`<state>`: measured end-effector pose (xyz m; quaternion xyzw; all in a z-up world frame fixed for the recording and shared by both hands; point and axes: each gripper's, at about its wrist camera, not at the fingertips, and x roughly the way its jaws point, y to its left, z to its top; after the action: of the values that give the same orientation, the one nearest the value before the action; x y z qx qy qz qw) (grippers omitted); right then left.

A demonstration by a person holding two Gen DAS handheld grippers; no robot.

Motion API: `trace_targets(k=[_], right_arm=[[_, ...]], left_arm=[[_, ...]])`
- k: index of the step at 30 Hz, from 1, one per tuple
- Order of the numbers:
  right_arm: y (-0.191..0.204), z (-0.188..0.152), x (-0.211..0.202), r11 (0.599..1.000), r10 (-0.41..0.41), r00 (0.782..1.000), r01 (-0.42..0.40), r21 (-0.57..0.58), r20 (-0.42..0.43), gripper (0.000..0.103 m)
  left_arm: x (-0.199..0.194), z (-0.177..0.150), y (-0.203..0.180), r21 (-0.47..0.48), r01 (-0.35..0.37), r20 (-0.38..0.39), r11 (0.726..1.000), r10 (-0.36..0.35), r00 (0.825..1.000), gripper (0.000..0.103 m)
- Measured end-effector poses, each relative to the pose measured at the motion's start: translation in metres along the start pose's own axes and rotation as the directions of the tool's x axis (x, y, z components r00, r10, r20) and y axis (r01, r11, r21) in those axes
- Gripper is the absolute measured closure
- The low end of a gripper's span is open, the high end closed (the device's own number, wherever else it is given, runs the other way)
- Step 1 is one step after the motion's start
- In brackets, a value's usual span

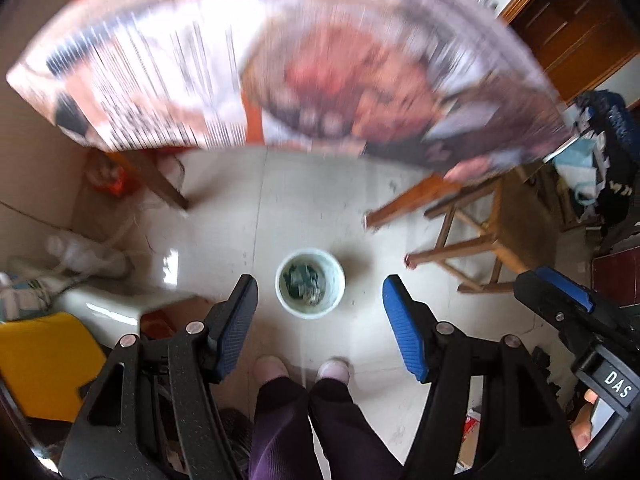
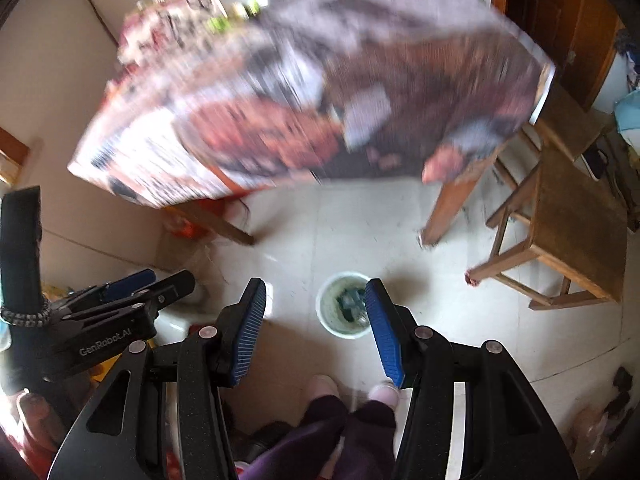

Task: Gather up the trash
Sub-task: 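Raise both open tools back toward the table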

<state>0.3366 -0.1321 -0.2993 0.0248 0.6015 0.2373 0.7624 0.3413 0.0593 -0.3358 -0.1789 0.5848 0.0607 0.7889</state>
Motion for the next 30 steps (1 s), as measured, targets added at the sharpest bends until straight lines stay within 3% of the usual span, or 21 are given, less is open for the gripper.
trace_targets(k=[9, 15, 17, 21, 24, 27, 30], right_arm=[[0.044, 0.025, -0.114, 0.998, -0.006, 0.978, 0.019, -0.06, 0.208, 0.055], [0.066, 0.032, -0.178, 0.997, -0.03, 0.934, 0.056, -0.061, 0.356, 0.054], [0.072, 0.03, -0.195, 0.996, -0.037, 0.91, 0.067, -0.058, 0.413, 0.048], [0.083, 0.028, -0.223, 0.993, -0.053, 0.85, 0.099, -0.061, 0.524, 0.028], [0.089, 0.031, -0.237, 0.99, -0.076, 0.815, 0.132, -0.057, 0.575, 0.013], [0.088, 0.036, -0.244, 0.988, -0.098, 0.789, 0.152, -0.039, 0.606, 0.002], [0.082, 0.048, -0.243, 0.989, -0.099, 0.78, 0.147, -0.026, 0.618, 0.001]], left_arm=[[-0.138, 0.025, -0.01, 0.039, 0.032, 0.202, 0.999, -0.039, 0.979, 0.039], [-0.21, 0.024, -0.017, 0.088, 0.062, 0.321, 0.994, -0.087, 0.943, 0.039], [-0.232, 0.024, -0.018, 0.116, 0.067, 0.361, 0.991, -0.105, 0.927, 0.039], [-0.264, 0.025, -0.021, 0.152, 0.05, 0.448, 0.987, -0.113, 0.887, 0.026], [-0.283, 0.027, -0.021, 0.173, 0.05, 0.495, 0.984, -0.131, 0.859, 0.007], [-0.29, 0.033, -0.023, 0.177, 0.039, 0.518, 0.983, -0.127, 0.846, 0.004], [-0.288, 0.045, -0.027, 0.183, 0.037, 0.514, 0.982, -0.127, 0.848, 0.004]])
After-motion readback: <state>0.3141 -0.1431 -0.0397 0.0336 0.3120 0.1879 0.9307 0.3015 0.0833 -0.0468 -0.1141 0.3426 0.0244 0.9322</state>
